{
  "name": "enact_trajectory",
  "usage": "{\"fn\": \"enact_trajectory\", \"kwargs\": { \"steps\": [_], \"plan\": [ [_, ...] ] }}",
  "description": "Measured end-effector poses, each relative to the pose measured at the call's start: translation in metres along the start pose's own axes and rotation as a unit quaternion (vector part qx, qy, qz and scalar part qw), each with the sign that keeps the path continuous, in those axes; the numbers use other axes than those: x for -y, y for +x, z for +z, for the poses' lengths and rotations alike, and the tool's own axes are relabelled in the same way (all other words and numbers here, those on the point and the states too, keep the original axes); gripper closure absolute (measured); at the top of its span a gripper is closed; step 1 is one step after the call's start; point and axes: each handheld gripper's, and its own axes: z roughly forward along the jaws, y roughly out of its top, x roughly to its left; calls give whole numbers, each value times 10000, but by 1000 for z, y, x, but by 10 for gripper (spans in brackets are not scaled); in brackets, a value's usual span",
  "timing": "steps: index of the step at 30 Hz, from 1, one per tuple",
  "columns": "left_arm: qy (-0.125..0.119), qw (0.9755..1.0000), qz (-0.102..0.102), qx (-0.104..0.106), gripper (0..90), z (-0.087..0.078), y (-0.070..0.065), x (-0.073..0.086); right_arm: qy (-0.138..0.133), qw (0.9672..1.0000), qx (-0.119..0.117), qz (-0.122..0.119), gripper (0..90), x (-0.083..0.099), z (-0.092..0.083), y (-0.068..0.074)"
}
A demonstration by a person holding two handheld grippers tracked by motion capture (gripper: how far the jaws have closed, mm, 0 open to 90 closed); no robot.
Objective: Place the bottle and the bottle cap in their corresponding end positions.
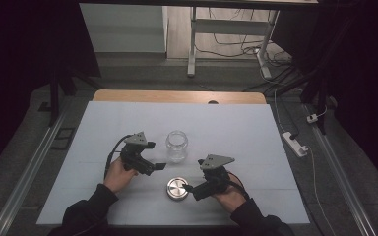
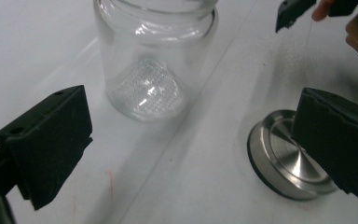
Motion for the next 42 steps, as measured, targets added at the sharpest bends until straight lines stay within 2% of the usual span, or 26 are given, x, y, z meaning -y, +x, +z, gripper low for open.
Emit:
{"fn": "enact_trajectory", "kwargs": {
  "steps": [9, 14, 24, 33, 42],
  "plan": [
    [-93, 9999, -16, -114, 0, -17, -15, 10, 58, 9997, 186, -175, 0, 6, -11, -3],
    [-43, 9999, -70, -127, 0, -27, -22, 19, 35, 9995, 262, -144, 0, 9, -20, -5],
    [-108, 9990, -290, -314, 0, -52, -34, 37, -43, 9988, 473, 99, 0, 19, -40, -13],
    [-88, 9976, -485, -493, 0, -69, -39, 55, -48, 9967, 741, 316, 0, 33, -61, -20],
    [-171, 9957, -624, -661, 0, -85, -46, 71, -25, 9946, 927, 468, 0, 45, -76, -25]
  ]
}}
